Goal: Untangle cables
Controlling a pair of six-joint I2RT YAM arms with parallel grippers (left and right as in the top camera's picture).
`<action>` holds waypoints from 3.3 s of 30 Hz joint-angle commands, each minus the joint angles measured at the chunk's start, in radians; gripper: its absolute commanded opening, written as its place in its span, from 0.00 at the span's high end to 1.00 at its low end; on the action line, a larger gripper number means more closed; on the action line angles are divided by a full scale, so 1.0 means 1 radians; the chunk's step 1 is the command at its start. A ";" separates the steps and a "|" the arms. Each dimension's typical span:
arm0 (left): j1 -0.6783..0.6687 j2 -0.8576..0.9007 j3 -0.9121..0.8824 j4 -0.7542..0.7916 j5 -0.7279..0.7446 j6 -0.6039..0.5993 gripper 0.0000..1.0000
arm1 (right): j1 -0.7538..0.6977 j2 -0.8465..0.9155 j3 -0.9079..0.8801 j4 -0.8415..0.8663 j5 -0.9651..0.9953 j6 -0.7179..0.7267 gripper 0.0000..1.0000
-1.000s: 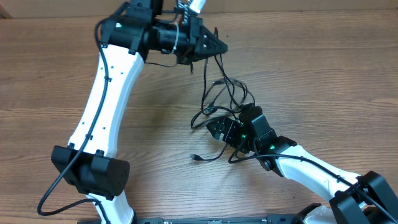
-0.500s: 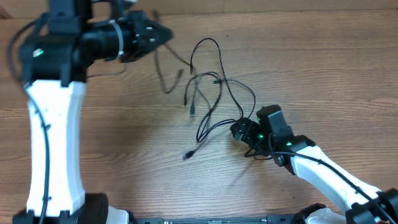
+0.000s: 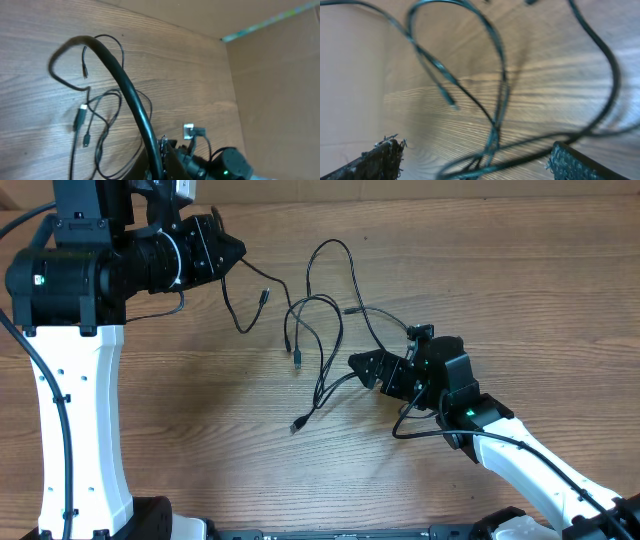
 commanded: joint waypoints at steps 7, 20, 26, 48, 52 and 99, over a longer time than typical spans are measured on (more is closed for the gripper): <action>-0.002 -0.003 0.013 -0.003 0.173 0.166 0.96 | -0.003 -0.017 0.003 0.254 -0.016 -0.026 0.00; -0.002 -0.002 0.013 0.001 0.410 0.204 0.96 | 0.027 0.154 0.004 0.454 0.110 0.042 0.19; -0.002 -0.003 0.013 0.013 0.555 0.231 0.96 | 0.027 0.231 0.024 0.565 0.106 0.083 0.25; -0.061 -0.003 0.013 0.023 0.626 0.238 0.96 | 0.153 0.251 0.084 0.546 0.426 0.826 0.20; -0.077 -0.003 0.013 0.019 0.626 0.248 0.96 | 0.134 0.253 0.084 0.534 0.511 0.821 0.34; -0.108 0.054 0.013 0.144 -0.075 -0.008 0.96 | 0.150 0.454 0.084 0.840 -0.322 0.169 0.34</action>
